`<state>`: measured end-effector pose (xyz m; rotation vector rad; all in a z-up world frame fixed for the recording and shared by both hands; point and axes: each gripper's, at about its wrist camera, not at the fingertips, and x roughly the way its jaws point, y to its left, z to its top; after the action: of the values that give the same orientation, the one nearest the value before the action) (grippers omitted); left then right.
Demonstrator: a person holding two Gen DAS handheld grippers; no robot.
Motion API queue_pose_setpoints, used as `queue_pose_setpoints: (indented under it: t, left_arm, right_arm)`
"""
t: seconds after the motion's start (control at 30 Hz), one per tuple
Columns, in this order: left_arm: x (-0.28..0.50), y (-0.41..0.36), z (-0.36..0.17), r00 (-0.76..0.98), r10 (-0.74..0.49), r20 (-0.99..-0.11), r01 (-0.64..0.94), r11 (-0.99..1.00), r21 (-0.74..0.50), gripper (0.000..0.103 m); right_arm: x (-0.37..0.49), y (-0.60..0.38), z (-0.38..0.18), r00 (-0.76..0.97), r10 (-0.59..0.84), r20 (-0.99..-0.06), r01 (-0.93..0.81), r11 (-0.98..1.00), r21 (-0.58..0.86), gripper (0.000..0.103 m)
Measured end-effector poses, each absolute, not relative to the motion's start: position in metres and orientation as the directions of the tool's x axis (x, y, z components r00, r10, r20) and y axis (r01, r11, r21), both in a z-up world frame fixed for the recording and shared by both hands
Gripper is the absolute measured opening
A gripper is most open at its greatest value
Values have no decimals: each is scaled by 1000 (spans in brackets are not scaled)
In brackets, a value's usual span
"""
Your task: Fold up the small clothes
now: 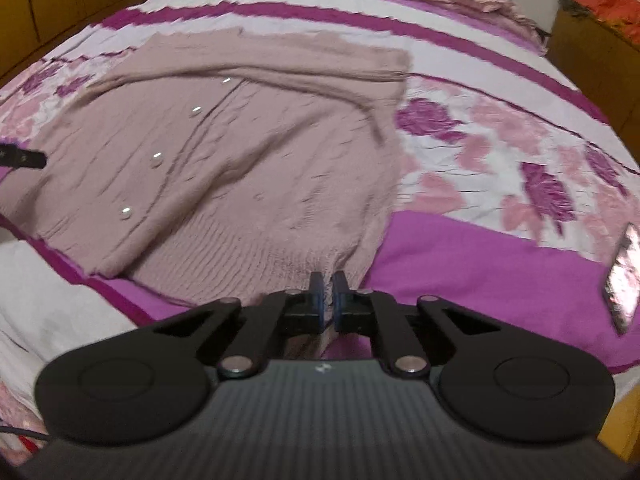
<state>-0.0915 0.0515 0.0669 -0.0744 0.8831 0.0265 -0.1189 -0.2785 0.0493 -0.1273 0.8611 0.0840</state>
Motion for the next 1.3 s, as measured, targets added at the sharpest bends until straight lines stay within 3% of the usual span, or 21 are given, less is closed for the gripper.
queue_pose_setpoints:
  t: [0.27,0.57,0.63,0.67,0.7,0.83,1.03,1.3]
  left_arm:
    - [-92,46,63,630,11,-776,-40,999,-18,70]
    - [-104,59,71,631,39,-774,-63,998,0,70]
    - [-108,64,72,625,54,-778,-77,997,7,71]
    - [-110,68,72,622,60,-781,-86,996,9,72]
    - [-113,71,72,617,65,-784,-93,996,9,75]
    - [-118,81,66,599,53,-799,-91,996,-2,77]
    - [-119,84,58,599,-69,-798,-50,991,-124,77]
    - [-112,72,50,588,-54,-807,-42,994,-97,77]
  right_arm:
    - [-128,-315,47,646,-76,-760,-14,994,-111,6]
    - [-133,-334,55,699,32,-715,47,995,90,13]
    - [-132,-331,56,701,60,-711,33,993,117,39]
    - [-132,-328,56,706,71,-704,27,991,128,66]
    - [-133,-325,56,717,76,-693,24,991,133,78]
    - [-132,-316,53,716,114,-689,-23,990,139,75]
    - [-124,-315,39,676,132,-725,-13,986,166,75]
    - [-127,-307,49,711,135,-690,1,981,192,76]
